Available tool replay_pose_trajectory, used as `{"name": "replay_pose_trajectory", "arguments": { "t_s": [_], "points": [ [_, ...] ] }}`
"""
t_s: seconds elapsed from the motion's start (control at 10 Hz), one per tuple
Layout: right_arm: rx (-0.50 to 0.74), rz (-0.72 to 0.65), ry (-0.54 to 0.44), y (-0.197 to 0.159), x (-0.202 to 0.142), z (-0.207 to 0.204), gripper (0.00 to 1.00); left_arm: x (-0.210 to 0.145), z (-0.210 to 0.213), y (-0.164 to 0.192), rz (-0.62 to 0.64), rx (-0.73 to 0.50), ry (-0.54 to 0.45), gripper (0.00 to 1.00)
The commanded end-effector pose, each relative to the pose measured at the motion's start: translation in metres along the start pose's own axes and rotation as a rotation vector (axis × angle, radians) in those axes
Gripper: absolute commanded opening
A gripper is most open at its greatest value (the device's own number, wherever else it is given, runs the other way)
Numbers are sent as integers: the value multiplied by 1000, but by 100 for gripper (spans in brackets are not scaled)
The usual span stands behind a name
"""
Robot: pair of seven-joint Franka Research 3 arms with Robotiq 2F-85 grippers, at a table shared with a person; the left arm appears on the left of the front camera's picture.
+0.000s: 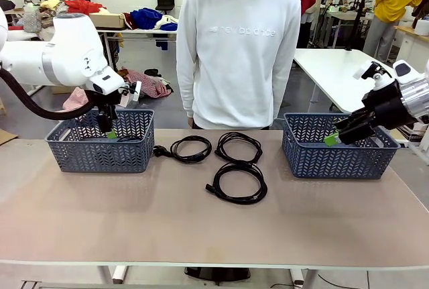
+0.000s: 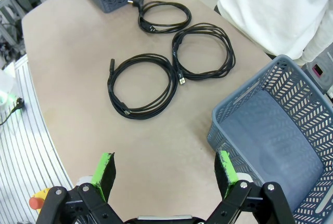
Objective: Organize the cables according to human instructions.
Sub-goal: Pick up a bundle of cables and place it in the basket indicated by the human.
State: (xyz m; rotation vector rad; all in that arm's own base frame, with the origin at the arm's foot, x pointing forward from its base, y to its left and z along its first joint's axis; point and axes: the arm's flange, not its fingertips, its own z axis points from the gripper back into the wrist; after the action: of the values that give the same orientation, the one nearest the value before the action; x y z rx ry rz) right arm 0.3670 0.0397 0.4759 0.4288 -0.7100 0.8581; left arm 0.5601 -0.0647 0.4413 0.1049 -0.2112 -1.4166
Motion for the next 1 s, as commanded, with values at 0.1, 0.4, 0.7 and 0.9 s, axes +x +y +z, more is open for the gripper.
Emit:
{"name": "replay_pose_trajectory", "arguments": {
  "t_s": [0.1, 0.4, 0.7, 0.9],
  "points": [
    [16, 20, -28, -5, 0, -1, 100, -6, 3, 4, 2, -11, -26, 100],
    [16, 20, -28, -5, 0, -1, 100, -1, 0, 0, 4, -1, -2, 100],
    [16, 20, -28, -5, 0, -1, 100, 1, 0, 0, 5, 2, -3, 100],
    [16, 20, -28, -5, 0, -1, 100, 15, 14, -16, 76, 9, -92, 100]
  ]
}}
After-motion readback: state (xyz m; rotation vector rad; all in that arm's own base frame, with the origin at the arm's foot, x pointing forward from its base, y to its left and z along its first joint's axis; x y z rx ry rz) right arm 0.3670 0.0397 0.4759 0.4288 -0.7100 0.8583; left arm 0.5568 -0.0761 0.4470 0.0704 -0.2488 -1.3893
